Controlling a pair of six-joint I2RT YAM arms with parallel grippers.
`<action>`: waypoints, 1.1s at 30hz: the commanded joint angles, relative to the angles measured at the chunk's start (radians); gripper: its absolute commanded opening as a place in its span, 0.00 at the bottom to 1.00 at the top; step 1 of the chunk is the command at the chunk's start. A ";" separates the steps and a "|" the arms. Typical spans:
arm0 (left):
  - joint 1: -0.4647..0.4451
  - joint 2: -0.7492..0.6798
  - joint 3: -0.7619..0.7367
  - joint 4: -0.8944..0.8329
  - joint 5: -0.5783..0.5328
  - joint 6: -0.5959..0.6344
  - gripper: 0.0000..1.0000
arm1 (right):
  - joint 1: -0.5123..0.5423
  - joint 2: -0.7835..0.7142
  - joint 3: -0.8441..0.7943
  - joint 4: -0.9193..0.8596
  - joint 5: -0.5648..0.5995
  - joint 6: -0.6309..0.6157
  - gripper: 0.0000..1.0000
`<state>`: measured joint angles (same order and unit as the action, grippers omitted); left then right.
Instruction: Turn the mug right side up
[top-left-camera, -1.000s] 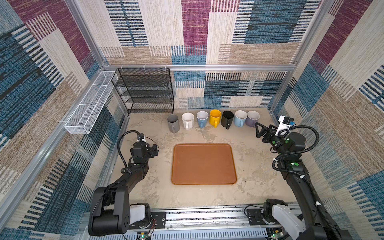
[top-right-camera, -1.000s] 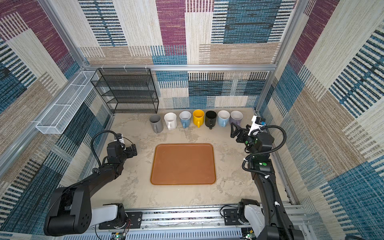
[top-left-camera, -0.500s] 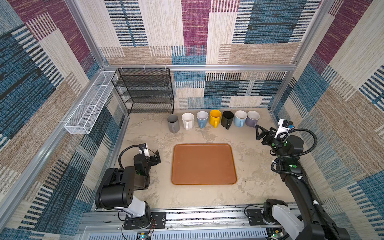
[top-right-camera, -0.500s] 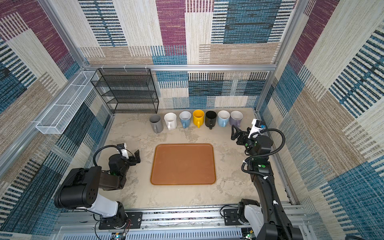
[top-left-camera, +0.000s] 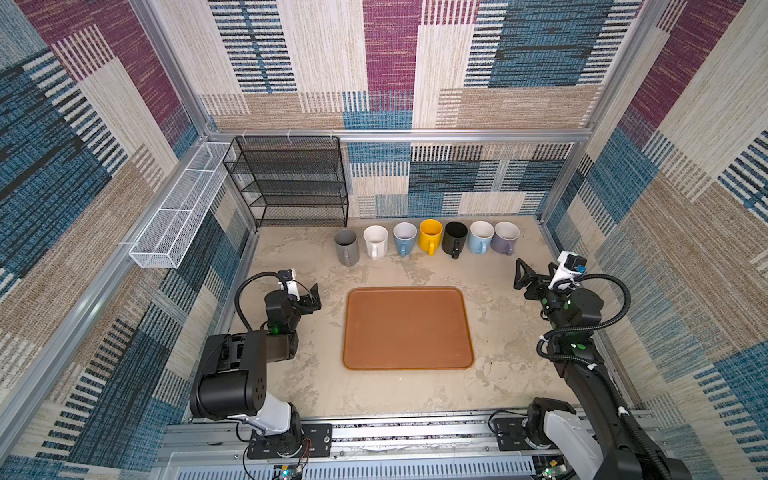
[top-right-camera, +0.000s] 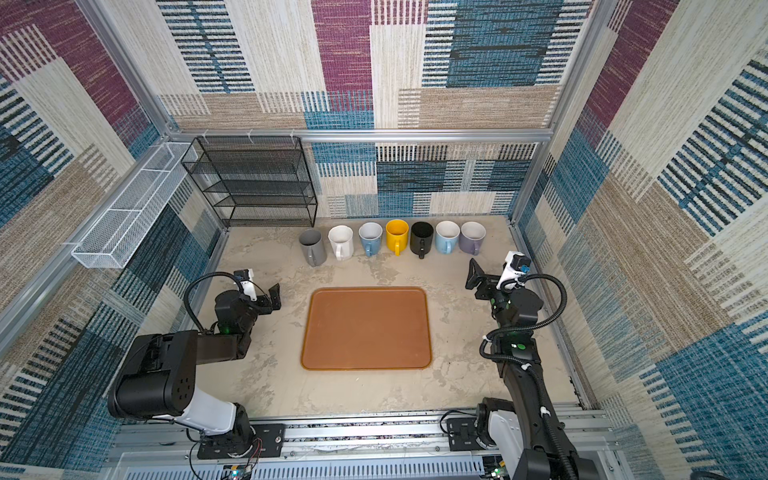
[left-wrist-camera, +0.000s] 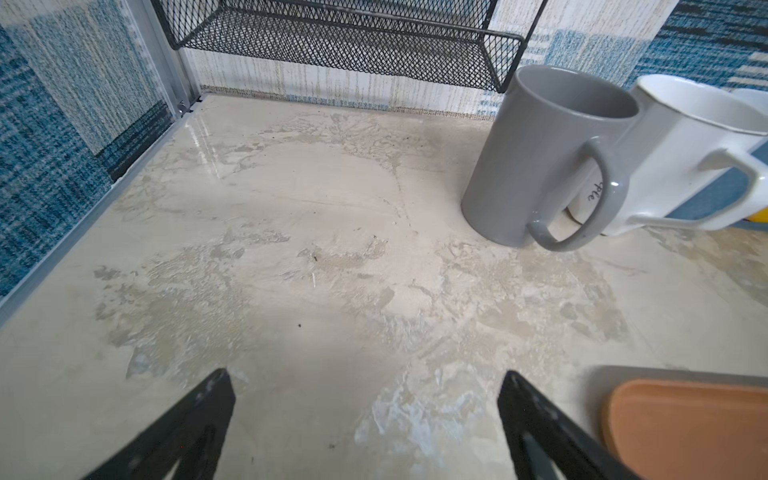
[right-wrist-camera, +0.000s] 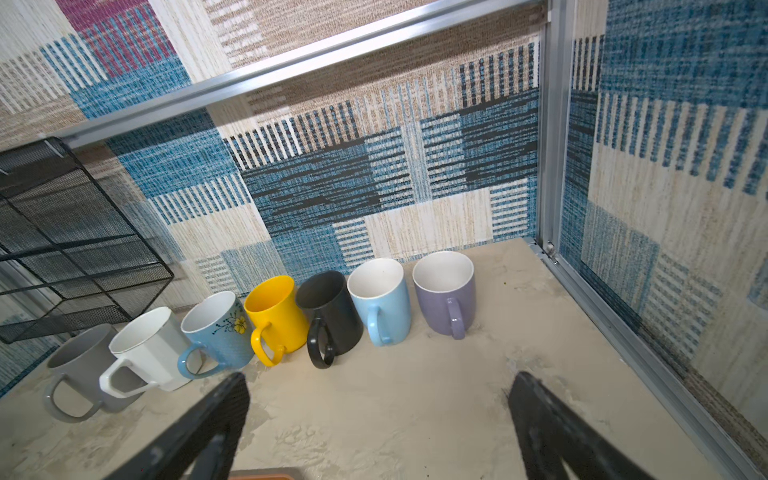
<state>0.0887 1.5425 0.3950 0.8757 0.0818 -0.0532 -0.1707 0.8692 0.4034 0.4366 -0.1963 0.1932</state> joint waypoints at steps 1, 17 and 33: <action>0.000 -0.002 -0.001 0.002 0.003 0.017 0.99 | 0.000 0.024 -0.037 0.136 0.045 -0.035 1.00; -0.004 -0.003 0.005 -0.009 -0.008 0.018 0.99 | -0.001 0.216 -0.212 0.526 0.059 -0.067 1.00; -0.004 -0.004 0.004 -0.008 -0.007 0.018 0.99 | -0.001 0.458 -0.243 0.758 -0.096 -0.118 1.00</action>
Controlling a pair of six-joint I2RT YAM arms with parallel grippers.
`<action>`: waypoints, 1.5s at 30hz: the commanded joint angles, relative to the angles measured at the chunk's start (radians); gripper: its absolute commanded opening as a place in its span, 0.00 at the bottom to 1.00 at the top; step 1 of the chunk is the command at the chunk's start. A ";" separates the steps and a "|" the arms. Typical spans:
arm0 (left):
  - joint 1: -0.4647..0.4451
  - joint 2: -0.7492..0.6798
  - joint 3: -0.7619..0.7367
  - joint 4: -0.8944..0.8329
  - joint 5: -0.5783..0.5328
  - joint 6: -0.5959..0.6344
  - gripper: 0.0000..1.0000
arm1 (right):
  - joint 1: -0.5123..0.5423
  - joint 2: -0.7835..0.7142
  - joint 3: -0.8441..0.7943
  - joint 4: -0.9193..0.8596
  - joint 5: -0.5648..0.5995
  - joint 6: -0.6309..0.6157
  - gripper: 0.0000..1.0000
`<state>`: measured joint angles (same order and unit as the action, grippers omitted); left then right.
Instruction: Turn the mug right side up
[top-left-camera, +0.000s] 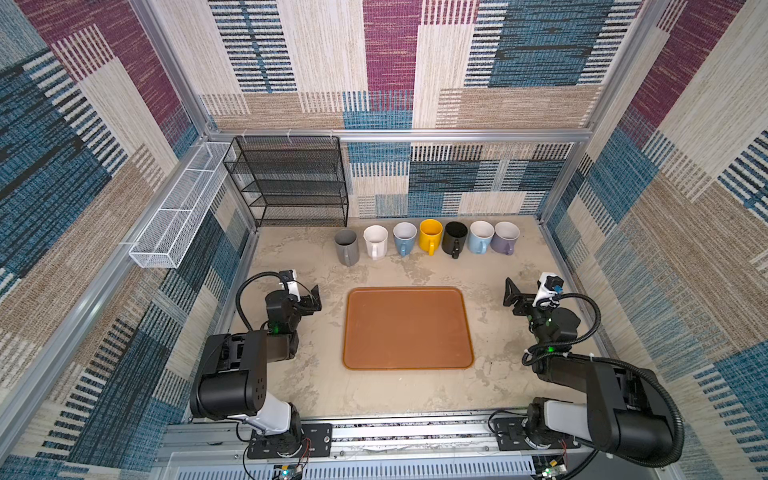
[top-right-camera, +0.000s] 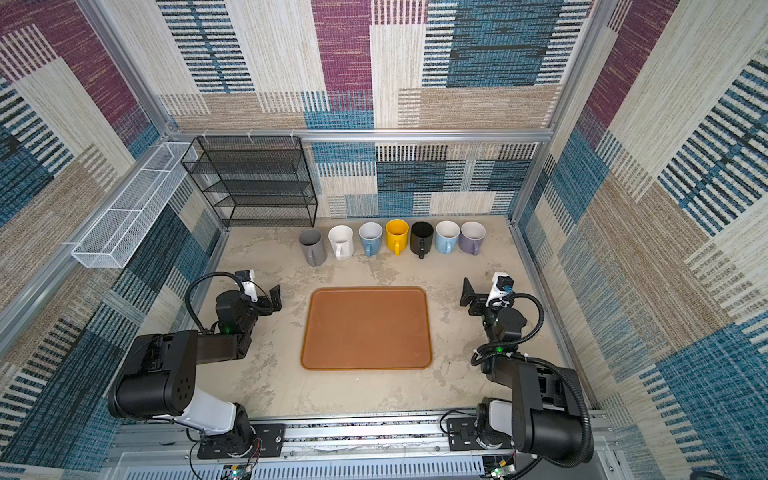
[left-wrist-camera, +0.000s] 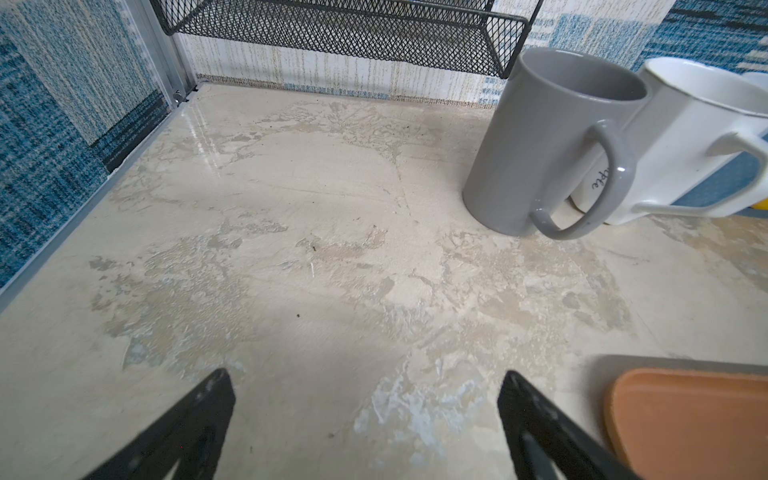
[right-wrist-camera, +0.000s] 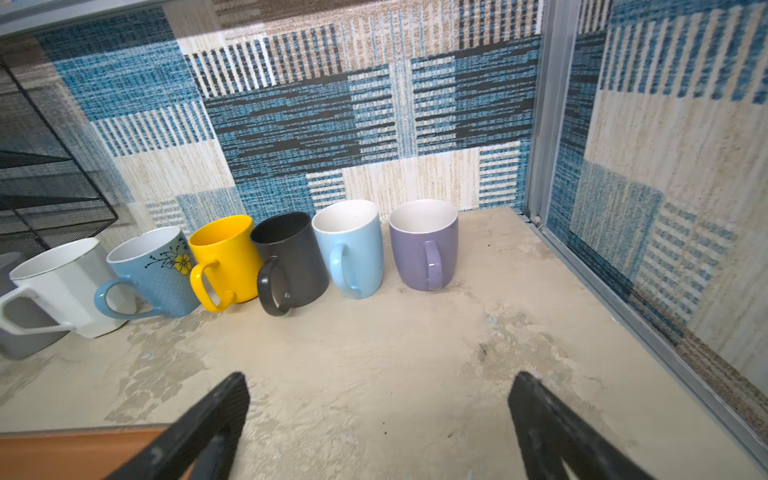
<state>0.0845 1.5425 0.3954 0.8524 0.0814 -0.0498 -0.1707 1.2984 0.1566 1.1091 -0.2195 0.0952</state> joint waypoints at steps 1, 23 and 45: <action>0.000 -0.003 0.003 0.017 -0.006 0.015 0.99 | -0.001 0.047 0.004 0.102 -0.088 -0.021 1.00; 0.000 -0.002 0.006 0.011 -0.009 0.015 0.99 | 0.115 0.238 0.068 0.146 0.058 -0.117 1.00; 0.000 -0.002 0.011 0.005 0.007 0.021 0.99 | 0.115 0.237 0.060 0.164 0.058 -0.117 1.00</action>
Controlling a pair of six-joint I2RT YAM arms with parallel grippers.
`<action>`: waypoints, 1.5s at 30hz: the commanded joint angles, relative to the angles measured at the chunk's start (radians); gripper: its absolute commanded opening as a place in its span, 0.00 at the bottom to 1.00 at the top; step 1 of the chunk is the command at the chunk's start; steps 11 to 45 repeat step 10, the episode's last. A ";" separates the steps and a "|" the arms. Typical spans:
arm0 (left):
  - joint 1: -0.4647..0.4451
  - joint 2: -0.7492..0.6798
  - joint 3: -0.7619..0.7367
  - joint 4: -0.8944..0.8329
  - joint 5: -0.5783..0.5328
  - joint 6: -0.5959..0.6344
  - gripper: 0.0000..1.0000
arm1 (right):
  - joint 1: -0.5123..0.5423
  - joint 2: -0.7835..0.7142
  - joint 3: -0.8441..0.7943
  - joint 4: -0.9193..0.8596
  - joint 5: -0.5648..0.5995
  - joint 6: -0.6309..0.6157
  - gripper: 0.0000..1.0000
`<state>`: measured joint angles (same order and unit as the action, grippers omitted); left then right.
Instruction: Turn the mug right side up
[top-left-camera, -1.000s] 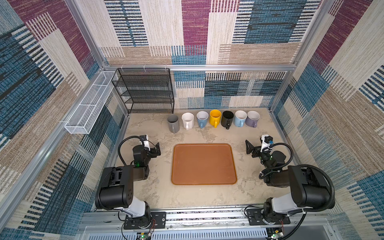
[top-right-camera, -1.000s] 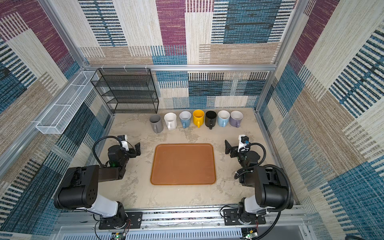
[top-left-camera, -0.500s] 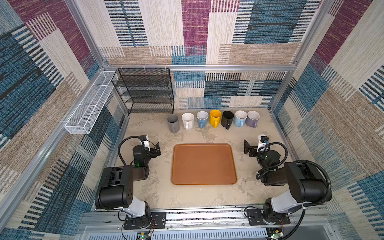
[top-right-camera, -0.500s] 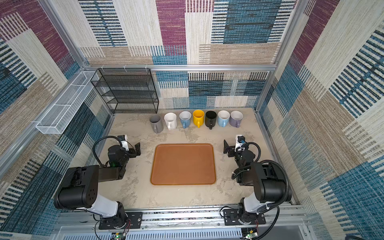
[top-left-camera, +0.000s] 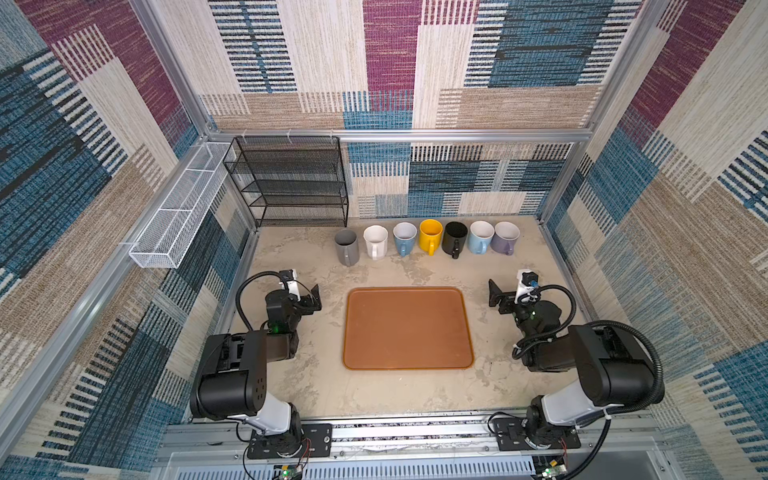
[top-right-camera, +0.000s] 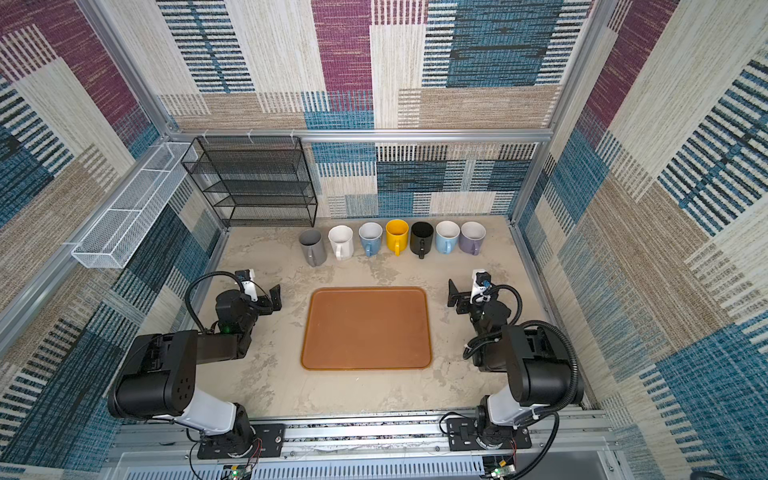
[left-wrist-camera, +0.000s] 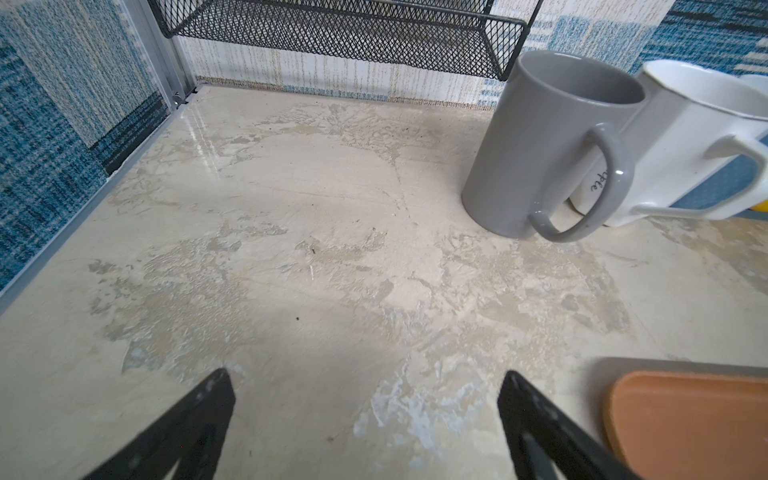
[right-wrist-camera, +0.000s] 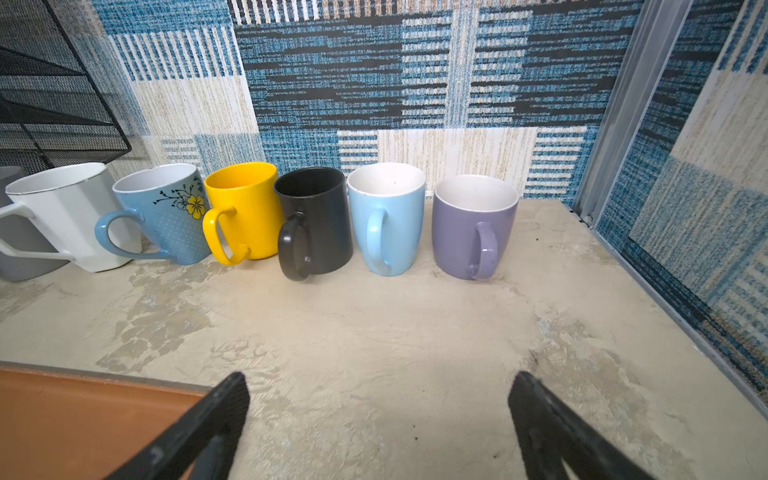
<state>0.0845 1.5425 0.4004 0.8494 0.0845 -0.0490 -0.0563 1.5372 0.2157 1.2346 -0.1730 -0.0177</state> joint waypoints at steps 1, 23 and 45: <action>-0.002 -0.001 0.006 0.008 0.003 0.020 0.99 | 0.000 -0.002 0.000 0.037 0.011 -0.004 1.00; -0.001 -0.001 0.006 0.007 0.004 0.020 0.99 | 0.003 -0.003 0.001 0.035 0.012 -0.004 1.00; -0.001 -0.001 0.006 0.007 0.004 0.020 0.99 | 0.003 -0.003 0.001 0.035 0.012 -0.004 1.00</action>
